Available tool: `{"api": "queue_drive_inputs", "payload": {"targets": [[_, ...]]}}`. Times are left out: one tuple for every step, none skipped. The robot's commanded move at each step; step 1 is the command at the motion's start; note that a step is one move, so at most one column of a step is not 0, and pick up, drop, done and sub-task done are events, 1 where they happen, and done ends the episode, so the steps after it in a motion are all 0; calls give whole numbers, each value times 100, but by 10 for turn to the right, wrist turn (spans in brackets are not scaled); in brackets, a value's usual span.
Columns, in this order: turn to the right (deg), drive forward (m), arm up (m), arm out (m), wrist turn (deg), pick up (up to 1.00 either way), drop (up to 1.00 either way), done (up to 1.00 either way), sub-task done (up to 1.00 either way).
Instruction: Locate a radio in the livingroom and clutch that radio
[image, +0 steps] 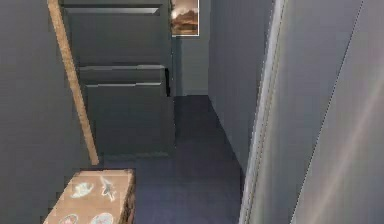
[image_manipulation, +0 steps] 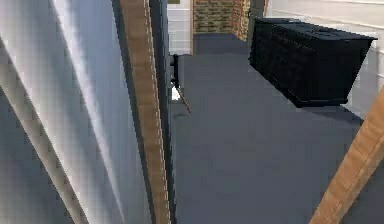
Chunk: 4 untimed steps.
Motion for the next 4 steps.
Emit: {"api": "queue_drive_inputs", "payload": {"targets": [[0,100,0,0,0,0,0,0,0],[240,0,0,0,0,0,0,0,0],[0,5,0,0,0,0,0,0,0],[-270,0,0,0,0,0,0,0,0]]}}
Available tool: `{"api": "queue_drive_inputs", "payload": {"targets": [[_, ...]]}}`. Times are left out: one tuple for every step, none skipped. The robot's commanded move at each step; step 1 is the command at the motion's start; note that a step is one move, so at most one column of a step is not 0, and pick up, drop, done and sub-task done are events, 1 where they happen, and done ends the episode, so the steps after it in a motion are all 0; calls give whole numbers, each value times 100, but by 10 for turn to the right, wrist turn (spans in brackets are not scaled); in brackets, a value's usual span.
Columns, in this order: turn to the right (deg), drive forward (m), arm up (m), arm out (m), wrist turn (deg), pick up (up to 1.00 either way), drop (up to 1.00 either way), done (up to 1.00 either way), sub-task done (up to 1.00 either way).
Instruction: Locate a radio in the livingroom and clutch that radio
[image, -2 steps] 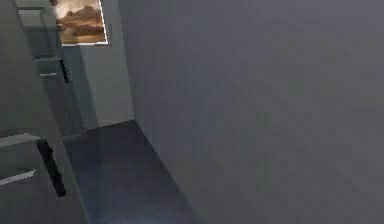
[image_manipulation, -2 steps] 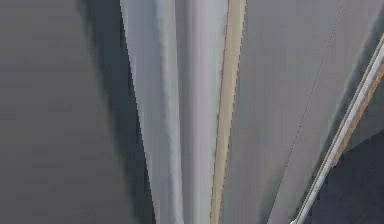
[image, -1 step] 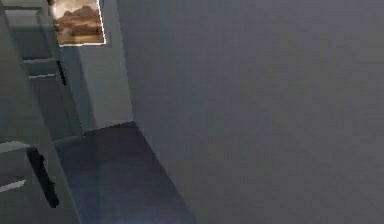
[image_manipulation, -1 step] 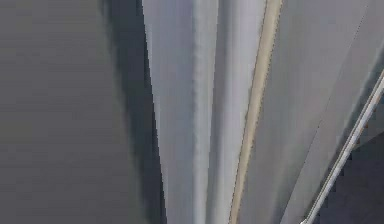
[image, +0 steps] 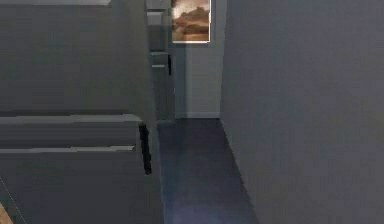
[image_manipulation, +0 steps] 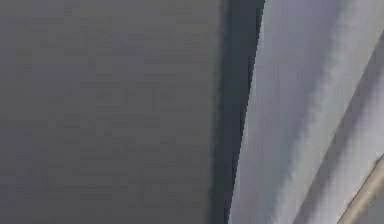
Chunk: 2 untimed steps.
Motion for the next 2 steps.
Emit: {"api": "queue_drive_inputs", "payload": {"targets": [[0,75,0,0,0,0,0,0,0],[-180,0,0,0,0,0,0,0,0]]}}
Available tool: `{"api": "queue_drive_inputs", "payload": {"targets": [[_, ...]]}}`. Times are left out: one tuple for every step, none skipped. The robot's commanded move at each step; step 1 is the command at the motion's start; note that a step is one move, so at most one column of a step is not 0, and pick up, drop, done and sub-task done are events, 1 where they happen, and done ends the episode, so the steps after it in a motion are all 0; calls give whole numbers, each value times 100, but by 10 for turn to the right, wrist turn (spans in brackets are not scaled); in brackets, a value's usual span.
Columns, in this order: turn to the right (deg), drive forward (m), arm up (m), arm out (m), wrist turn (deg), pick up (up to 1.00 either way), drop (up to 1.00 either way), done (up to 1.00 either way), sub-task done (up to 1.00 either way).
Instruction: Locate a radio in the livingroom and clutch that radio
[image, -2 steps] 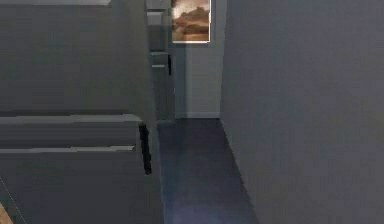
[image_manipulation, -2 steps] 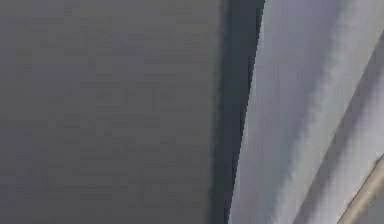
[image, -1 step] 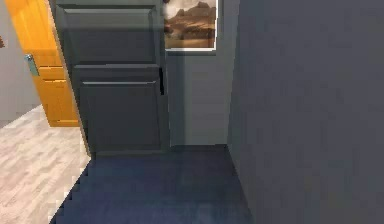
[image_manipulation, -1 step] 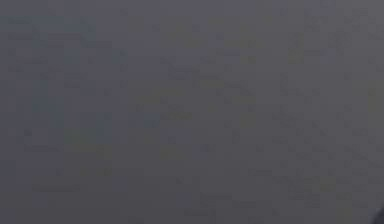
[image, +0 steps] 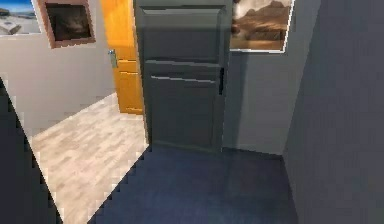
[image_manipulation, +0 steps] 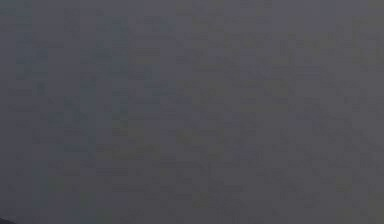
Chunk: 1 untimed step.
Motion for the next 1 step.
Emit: {"api": "queue_drive_inputs", "payload": {"targets": [[-30,0,0,0,0,0,0,0,0]]}}
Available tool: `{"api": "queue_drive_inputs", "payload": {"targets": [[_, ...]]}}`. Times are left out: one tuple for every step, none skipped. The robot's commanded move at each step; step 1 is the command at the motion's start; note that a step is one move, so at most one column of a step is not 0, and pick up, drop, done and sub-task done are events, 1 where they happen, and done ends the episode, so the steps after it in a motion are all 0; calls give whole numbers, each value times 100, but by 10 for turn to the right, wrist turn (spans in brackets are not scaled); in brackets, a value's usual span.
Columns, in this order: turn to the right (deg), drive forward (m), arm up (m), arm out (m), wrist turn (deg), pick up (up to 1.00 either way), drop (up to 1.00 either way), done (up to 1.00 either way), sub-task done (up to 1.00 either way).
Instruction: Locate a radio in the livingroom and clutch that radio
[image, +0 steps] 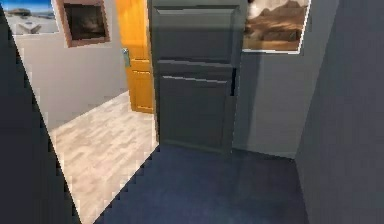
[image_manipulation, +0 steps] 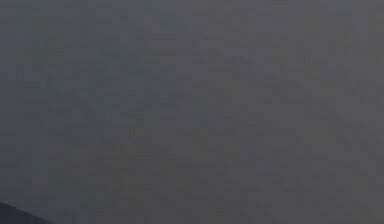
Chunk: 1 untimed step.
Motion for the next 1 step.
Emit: {"api": "queue_drive_inputs", "payload": {"targets": [[0,50,0,0,0,0,0,0,0]]}}
